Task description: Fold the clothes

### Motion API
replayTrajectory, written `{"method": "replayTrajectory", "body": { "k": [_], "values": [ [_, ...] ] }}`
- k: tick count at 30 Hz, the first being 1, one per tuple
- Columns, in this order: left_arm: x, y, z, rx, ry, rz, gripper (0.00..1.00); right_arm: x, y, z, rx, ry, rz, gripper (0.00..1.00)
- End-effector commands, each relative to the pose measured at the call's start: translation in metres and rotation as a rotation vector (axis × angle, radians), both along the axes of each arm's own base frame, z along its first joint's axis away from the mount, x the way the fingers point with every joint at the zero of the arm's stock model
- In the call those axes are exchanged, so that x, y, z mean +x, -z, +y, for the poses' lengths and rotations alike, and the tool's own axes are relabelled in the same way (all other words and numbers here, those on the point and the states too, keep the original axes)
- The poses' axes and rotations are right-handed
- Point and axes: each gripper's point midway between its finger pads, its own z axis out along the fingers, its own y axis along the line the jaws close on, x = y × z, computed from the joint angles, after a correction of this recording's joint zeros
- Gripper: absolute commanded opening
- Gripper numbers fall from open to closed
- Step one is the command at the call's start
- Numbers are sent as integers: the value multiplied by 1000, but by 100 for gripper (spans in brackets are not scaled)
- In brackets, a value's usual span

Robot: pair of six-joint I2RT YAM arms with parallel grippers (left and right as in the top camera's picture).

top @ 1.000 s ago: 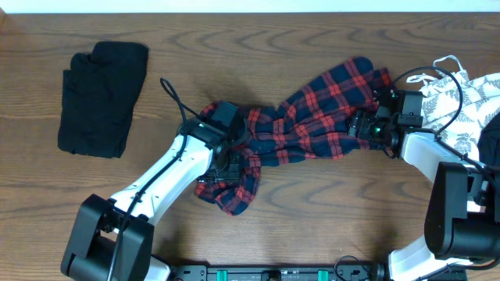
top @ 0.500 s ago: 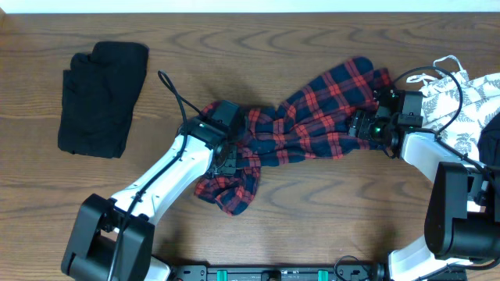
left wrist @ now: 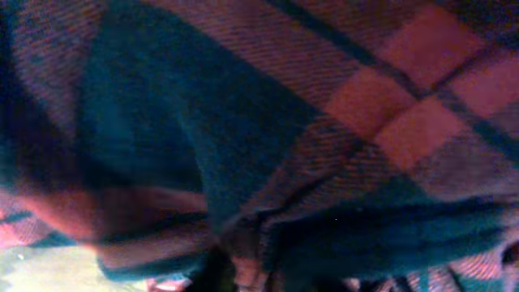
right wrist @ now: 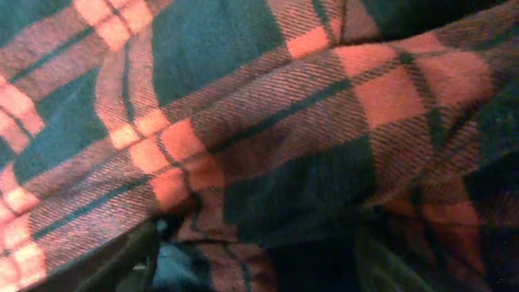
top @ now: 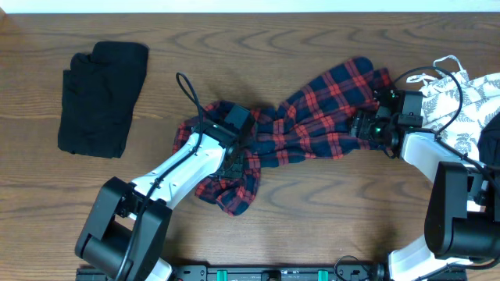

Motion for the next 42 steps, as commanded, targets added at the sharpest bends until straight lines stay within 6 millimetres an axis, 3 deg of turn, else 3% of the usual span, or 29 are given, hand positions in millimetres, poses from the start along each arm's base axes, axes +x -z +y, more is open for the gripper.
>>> {"method": "replayTrajectory", "body": {
  "k": [1, 3, 5, 7, 10, 13, 16, 19, 22, 24, 30, 31, 32, 33, 35, 38, 42],
  "values": [
    [8, -8, 0, 9, 11, -36, 6, -40, 45, 6, 29, 20, 176, 47],
    [11, -17, -2, -7, 9, -65, 6, -40, 45, 6, 29, 20, 176, 21],
    [19, -34, -5, -33, 7, -116, 6, -39, 45, 6, 29, 20, 174, 12],
    [28, -56, -9, -64, 9, -186, 6, -39, 43, 6, 29, 20, 170, 18],
    [48, -104, -15, -111, 20, -333, 6, -36, 33, 9, 45, 11, 145, 39],
    [67, -157, -15, -144, 19, -507, 6, -30, 11, 9, 44, 8, 91, 45],
    [79, -193, -18, -179, 34, -635, 6, -25, -20, 8, 36, 5, 15, 48],
    [81, -206, -18, -200, 33, -680, 6, -24, -55, 8, 25, -3, -65, 38],
    [83, -206, -14, -197, 20, -682, 6, -25, -86, 4, -11, 3, -139, 12],
    [84, -207, -10, -192, 14, -684, 6, -27, -101, -3, -49, 28, -175, 1],
    [87, -206, -3, -170, 26, -687, 4, -32, -127, -7, -80, 31, -238, 2],
    [87, -206, -3, -168, 33, -687, 6, -33, -125, -7, -80, 31, -231, 9],
    [87, -206, -3, -166, 35, -687, 6, -35, -123, -7, -80, 30, -220, 29],
    [87, -206, -3, -166, 35, -687, 6, -36, -121, -7, -86, 21, -213, 37],
    [88, -207, -3, -166, 34, -688, 6, -38, -116, -7, -98, 3, -195, 42],
    [89, -206, -1, -163, 29, -689, 6, -40, -107, -8, -107, 3, -164, 60],
    [90, -206, 4, -158, 15, -688, 6, -41, -91, -8, -114, -16, -115, 66]
  ]
}}
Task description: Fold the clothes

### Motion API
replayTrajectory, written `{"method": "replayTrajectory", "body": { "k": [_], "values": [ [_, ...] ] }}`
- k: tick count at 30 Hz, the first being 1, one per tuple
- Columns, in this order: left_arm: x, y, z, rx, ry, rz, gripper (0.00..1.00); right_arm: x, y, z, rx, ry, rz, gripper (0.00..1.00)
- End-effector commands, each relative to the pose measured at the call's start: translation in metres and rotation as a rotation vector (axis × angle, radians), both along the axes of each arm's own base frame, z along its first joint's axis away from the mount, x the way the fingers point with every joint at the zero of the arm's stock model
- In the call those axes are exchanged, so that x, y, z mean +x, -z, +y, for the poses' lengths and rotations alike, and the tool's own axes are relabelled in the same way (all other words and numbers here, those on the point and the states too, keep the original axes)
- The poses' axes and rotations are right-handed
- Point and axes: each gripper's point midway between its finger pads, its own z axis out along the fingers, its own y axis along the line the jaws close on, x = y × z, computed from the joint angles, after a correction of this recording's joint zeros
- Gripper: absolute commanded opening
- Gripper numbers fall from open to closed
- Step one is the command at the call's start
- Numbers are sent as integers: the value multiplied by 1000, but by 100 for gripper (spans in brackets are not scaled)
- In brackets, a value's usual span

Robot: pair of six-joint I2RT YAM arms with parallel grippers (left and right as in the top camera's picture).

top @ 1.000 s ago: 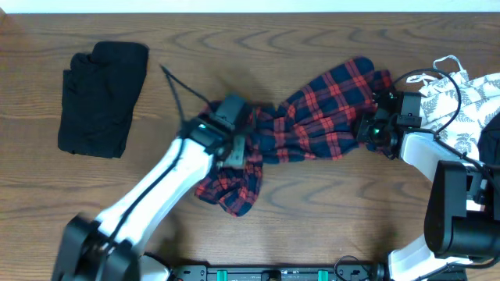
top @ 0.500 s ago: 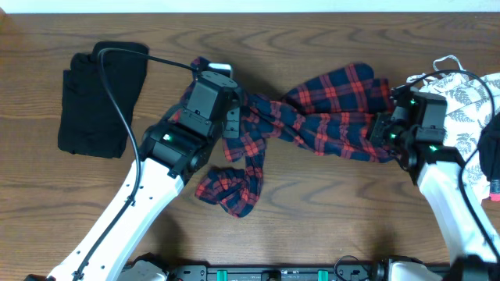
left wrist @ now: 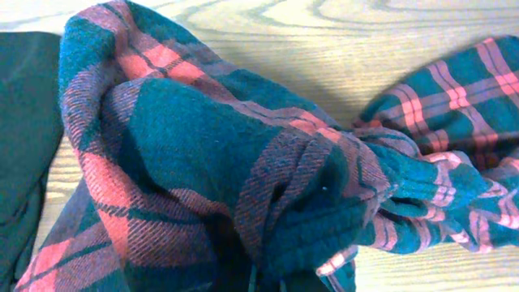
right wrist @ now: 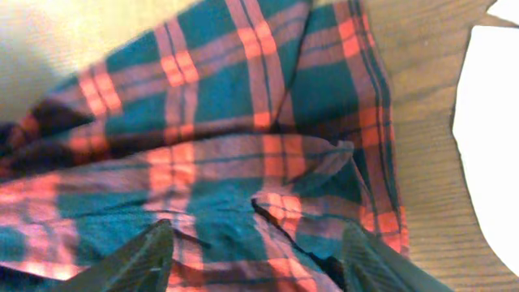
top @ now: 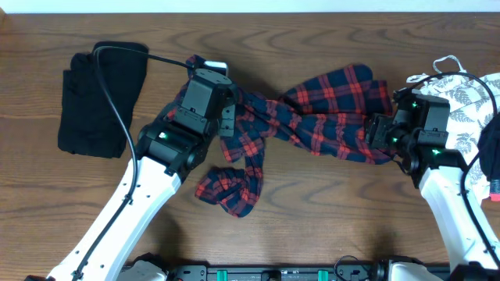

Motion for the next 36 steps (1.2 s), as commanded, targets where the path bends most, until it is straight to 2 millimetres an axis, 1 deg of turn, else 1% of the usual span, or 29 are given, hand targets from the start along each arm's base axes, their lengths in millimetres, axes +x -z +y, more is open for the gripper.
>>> {"method": "replayTrajectory", "body": {
  "k": [1, 4, 8, 12, 14, 16, 19, 23, 28, 36],
  "values": [
    [5, -5, 8, 20, -17, -20, 6, -2, 17, -1, -25, -18, 52, 66],
    [5, -5, 8, 19, -17, -20, 6, -2, 35, -2, -27, -27, 101, 67],
    [5, -5, 8, 19, -17, -20, 6, 0, 53, -2, -26, -30, 139, 67],
    [5, -5, 8, 19, -17, -19, 6, -4, 72, -2, -23, -32, 195, 67],
    [4, -5, 8, 19, -16, -19, 6, -5, 79, -4, -31, -25, 216, 68],
    [4, -4, 8, 21, -16, -16, 6, -3, 84, -12, -68, -2, 220, 68],
    [4, -3, 8, 22, -16, -13, 6, 4, 81, -21, -111, 26, 194, 68],
    [2, -1, 9, 27, -16, -3, 6, 13, 76, -22, -117, 24, 152, 69],
    [0, 1, 10, 34, -16, 10, 6, 17, 74, -22, -118, 25, 133, 70],
    [-1, 2, 10, 35, -16, 13, 7, 29, 68, -24, -122, 29, 76, 72]
  ]
}}
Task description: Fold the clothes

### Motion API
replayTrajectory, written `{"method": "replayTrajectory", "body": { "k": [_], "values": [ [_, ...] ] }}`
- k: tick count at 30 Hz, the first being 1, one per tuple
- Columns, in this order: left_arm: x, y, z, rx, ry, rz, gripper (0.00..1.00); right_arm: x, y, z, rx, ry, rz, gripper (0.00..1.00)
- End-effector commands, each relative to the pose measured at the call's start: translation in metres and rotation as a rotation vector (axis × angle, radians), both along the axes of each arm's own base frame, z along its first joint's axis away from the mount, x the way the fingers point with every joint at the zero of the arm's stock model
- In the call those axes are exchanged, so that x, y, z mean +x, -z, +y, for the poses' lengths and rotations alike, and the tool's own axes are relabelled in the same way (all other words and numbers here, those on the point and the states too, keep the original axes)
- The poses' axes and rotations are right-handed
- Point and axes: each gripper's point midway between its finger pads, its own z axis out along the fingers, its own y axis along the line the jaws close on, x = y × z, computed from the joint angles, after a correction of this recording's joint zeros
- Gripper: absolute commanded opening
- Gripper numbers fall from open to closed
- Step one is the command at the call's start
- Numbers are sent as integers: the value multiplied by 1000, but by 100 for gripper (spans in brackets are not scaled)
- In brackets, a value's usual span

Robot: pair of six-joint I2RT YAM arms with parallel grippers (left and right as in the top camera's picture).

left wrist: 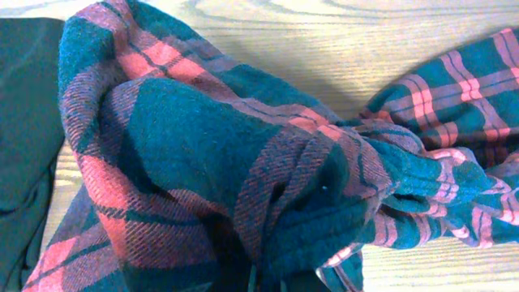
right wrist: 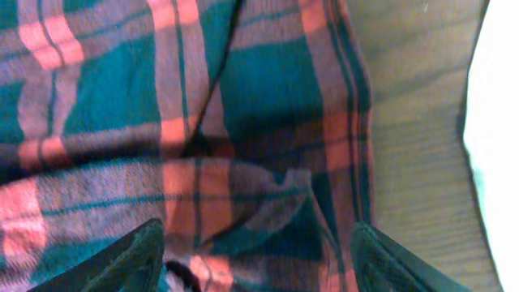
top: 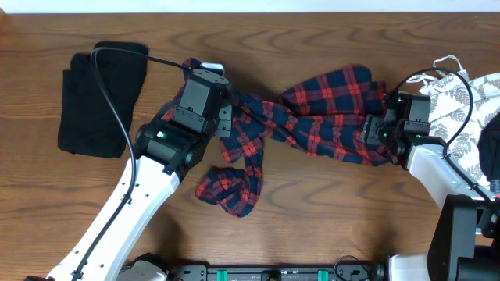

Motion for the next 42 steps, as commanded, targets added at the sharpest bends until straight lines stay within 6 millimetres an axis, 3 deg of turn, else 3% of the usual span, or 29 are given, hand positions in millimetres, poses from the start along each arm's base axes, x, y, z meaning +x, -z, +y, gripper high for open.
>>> {"method": "replayTrajectory", "body": {
  "k": [1, 12, 17, 20, 23, 25, 28, 30, 32, 37, 42],
  "values": [
    [3, -3, 4, 21, -5, -15, 6, 3, 3, -3, -18, -1, -1, 73],
    [3, -3, 4, 21, -5, -14, 6, 10, 31, -4, -7, -4, 20, 76],
    [3, -3, 4, 21, -5, -15, 6, 17, 47, 9, 57, -51, 15, 76],
    [3, -3, 4, 21, -5, -14, 6, 14, 58, 16, 96, -73, 41, 65],
    [3, -3, 4, 20, -5, -15, 6, 12, 60, 17, 103, -67, 53, 40],
    [3, -3, 4, 21, -5, -15, 7, 12, 60, 17, 104, -63, 52, 30],
    [3, -3, 4, 20, -5, -15, 7, 12, 60, 17, 106, -60, 52, 27],
    [3, -3, 4, 20, -5, -15, 7, 12, 60, 16, 105, -59, 52, 34],
    [3, -3, 4, 20, -5, -15, 7, 12, 60, 16, 106, -58, 52, 49],
    [3, -3, 4, 21, -5, -15, 7, 11, 59, 15, 110, -47, 54, 59],
    [3, -3, 4, 21, -5, -15, 7, 15, 41, 6, 117, -5, 14, 61]
  ]
}}
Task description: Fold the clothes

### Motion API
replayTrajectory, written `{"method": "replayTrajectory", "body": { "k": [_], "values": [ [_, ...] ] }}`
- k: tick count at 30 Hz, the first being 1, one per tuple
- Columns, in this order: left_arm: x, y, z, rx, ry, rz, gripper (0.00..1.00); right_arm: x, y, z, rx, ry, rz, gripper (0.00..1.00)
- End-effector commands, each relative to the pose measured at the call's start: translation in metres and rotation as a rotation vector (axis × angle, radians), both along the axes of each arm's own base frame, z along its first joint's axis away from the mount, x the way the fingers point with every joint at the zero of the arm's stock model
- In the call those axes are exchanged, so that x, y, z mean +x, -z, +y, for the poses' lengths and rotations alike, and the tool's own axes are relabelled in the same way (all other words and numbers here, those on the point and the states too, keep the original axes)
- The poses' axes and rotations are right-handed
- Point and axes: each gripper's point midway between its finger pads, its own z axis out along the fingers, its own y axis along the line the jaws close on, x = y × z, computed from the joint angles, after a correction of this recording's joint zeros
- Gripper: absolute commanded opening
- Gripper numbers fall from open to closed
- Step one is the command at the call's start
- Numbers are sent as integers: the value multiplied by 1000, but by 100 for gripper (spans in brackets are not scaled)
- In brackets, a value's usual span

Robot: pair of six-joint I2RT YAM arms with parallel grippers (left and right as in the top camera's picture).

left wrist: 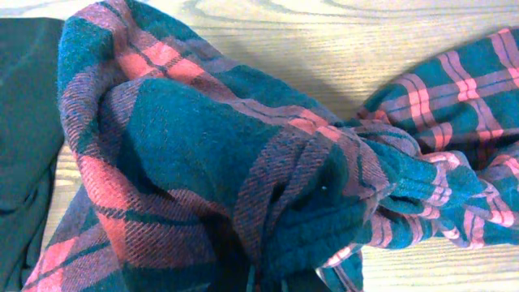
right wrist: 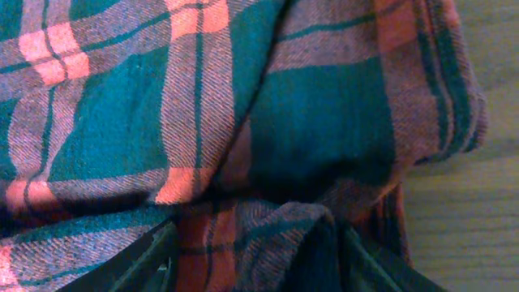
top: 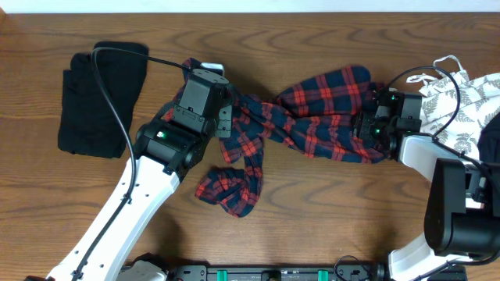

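A red and navy plaid shirt point(top: 320, 117) lies crumpled across the middle of the table, one end heaped at the front point(top: 230, 187). My left gripper point(top: 225, 117) is shut on a bunch of its left part, which fills the left wrist view point(left wrist: 203, 146); the jaws point(left wrist: 263, 280) are buried in cloth. At the shirt's right end, my right gripper point(top: 367, 126) is down on the plaid point(right wrist: 203, 105). It point(right wrist: 259, 259) is open, its fingers point(right wrist: 150, 264) standing wide on either side of a raised fold.
A folded black garment point(top: 101, 97) lies at the far left, with the left arm's cable looping over it. A white leaf-print garment point(top: 461, 94) sits at the right edge, just behind the right arm. Bare wood point(top: 336, 211) shows in front of the shirt.
My right gripper has shifted slightly left and come closer onto the shirt's right end, so a fold now sits between its open fingers. The left gripper and its bunch have not moved.
At first both grippers were low on the shirt, their cameras filled with plaid. Then the left held a bunch farther back and left, and the right was open above the right end. The right then dropped toward the cloth and now straddles a fold.
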Motion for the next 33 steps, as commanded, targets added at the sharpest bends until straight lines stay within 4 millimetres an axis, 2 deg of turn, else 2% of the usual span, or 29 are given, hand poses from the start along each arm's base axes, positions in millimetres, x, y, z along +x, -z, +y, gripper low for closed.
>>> {"method": "replayTrajectory", "body": {
  "k": [1, 6, 9, 20, 27, 33],
  "values": [
    [3, -4, 4, 20, -5, -15, 7, -8, -1, -13, 2, 63, 19, 60],
    [3, -4, 4, 20, -5, -16, 7, -3, -31, -14, -3, 65, -50, 63],
    [3, -4, 4, 20, -5, -15, 7, -2, -39, -14, -5, 64, -69, 64],
    [3, -4, 4, 20, -5, -15, 7, -8, -30, -13, -2, 64, -29, 67],
    [3, -3, 4, 20, -5, -15, 7, -13, -9, -11, 9, 58, 26, 66],
    [3, -4, 4, 20, -5, -15, 7, -15, 1, -10, 13, 57, 51, 58]
  ]
}}
